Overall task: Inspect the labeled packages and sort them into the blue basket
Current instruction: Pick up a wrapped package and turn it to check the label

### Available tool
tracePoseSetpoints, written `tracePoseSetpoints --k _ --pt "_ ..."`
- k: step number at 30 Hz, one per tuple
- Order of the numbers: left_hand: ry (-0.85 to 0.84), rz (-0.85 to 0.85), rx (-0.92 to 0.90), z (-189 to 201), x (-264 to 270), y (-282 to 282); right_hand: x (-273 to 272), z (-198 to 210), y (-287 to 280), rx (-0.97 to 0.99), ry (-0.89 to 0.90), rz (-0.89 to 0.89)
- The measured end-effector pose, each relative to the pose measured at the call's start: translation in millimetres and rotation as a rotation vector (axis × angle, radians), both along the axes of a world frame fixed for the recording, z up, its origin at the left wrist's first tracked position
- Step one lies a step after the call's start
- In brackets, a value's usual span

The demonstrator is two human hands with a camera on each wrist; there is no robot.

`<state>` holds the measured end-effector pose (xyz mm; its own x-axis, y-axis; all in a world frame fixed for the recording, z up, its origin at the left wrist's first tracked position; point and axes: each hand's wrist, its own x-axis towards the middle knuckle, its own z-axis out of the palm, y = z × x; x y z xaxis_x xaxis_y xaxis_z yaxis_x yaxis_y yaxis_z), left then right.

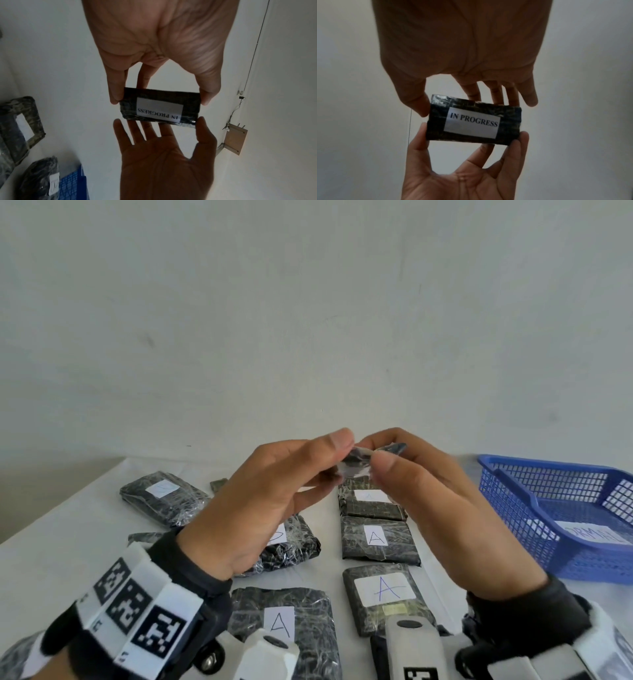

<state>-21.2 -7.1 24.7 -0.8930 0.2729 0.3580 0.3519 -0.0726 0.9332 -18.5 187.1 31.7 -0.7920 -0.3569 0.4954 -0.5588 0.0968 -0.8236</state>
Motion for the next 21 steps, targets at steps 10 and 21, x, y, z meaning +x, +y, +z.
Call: tracePoseSetpoints --k 10,21 --pt "-0.023 -0.03 0.099 0 6 8 0 -2 -7 -0.082 -0.075 -0.014" --pt "0.012 -0.035 0.125 -4 4 9 3 0 -9 -0.105 -0.043 -0.054"
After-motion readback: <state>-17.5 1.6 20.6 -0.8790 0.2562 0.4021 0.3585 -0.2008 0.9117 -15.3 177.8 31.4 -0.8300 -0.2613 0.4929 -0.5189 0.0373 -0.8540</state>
